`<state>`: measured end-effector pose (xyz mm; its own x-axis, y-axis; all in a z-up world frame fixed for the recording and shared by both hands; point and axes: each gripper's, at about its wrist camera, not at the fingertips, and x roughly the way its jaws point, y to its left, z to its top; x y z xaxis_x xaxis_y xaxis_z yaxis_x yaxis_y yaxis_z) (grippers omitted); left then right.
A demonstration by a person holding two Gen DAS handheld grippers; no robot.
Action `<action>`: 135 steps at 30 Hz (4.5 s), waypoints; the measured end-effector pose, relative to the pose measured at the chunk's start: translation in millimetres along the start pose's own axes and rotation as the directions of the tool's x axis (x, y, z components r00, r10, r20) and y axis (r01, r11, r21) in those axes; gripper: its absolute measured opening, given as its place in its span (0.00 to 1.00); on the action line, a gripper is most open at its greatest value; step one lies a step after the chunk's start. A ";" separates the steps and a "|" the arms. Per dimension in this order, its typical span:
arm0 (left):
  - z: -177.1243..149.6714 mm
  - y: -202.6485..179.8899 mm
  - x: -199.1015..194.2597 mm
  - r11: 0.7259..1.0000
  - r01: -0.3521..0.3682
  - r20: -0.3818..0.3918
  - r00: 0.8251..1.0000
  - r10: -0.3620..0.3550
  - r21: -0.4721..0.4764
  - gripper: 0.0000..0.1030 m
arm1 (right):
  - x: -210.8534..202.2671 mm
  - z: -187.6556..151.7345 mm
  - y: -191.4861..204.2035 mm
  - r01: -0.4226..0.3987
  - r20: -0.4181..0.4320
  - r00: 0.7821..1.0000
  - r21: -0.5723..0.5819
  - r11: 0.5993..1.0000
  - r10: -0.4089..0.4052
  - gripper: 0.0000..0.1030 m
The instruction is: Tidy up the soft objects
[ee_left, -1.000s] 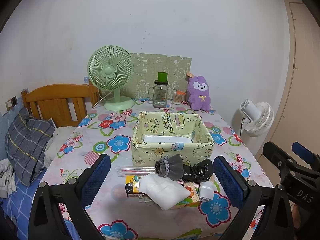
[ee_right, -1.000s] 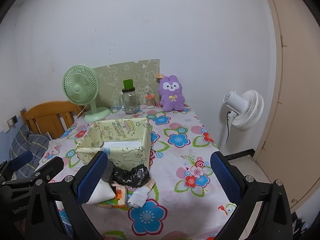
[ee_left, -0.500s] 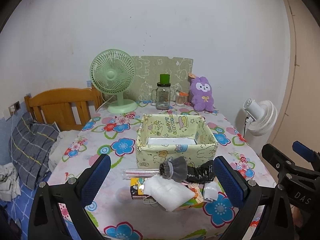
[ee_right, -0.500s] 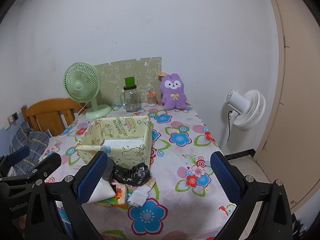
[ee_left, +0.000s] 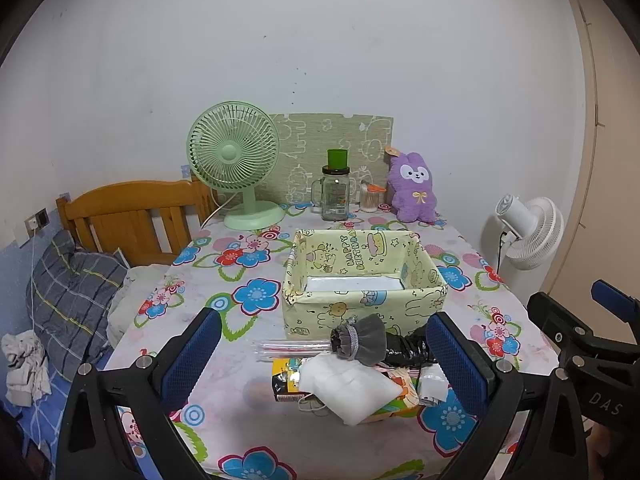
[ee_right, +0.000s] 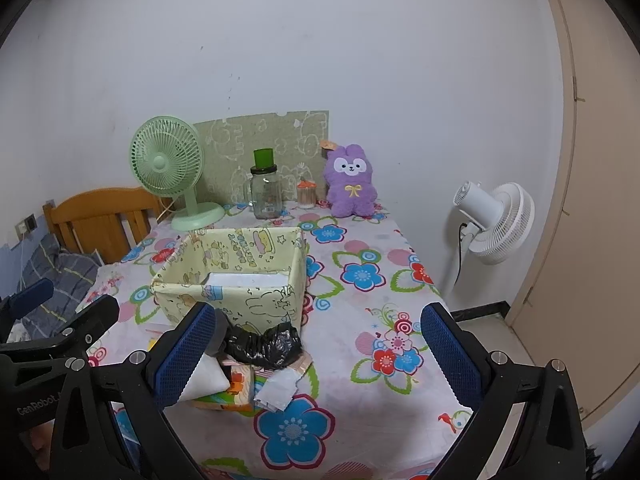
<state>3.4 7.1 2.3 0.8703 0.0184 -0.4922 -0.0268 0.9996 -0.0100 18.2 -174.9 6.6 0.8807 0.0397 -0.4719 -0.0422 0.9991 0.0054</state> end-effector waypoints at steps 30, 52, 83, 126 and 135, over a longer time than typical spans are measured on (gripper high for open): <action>-2.2 1.4 2.2 1.000 -0.003 0.001 1.000 0.003 0.006 1.00 | 0.4 0.7 1.6 0.004 0.015 1.000 -0.010 1.000 -0.004 1.00; -7.5 -1.8 13.8 1.000 -0.011 -0.026 1.000 0.011 0.005 0.98 | 5.5 -0.4 3.3 -0.016 0.013 1.000 -0.002 1.000 0.016 0.98; -52.5 -7.5 96.3 0.999 0.034 -0.179 0.983 -0.036 -0.015 0.95 | 98.0 -37.8 34.2 -0.099 -0.149 0.984 -0.011 0.995 0.096 0.96; -65.9 15.2 141.5 0.999 0.037 -0.297 0.954 -0.031 0.014 0.91 | 174.6 -46.8 113.1 -0.263 -0.337 0.917 -0.108 0.959 0.213 0.58; -58.3 14.2 129.7 0.999 0.036 -0.271 0.962 -0.039 -0.018 0.92 | 152.3 -43.3 100.9 -0.237 -0.280 0.938 -0.094 0.967 0.203 0.51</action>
<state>87.2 22.4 -112.5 0.7048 -0.0274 -0.7089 -0.0044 0.9991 -0.0429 127.7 -68.7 -102.8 0.6856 0.2360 -0.6887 -0.2941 0.9551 0.0345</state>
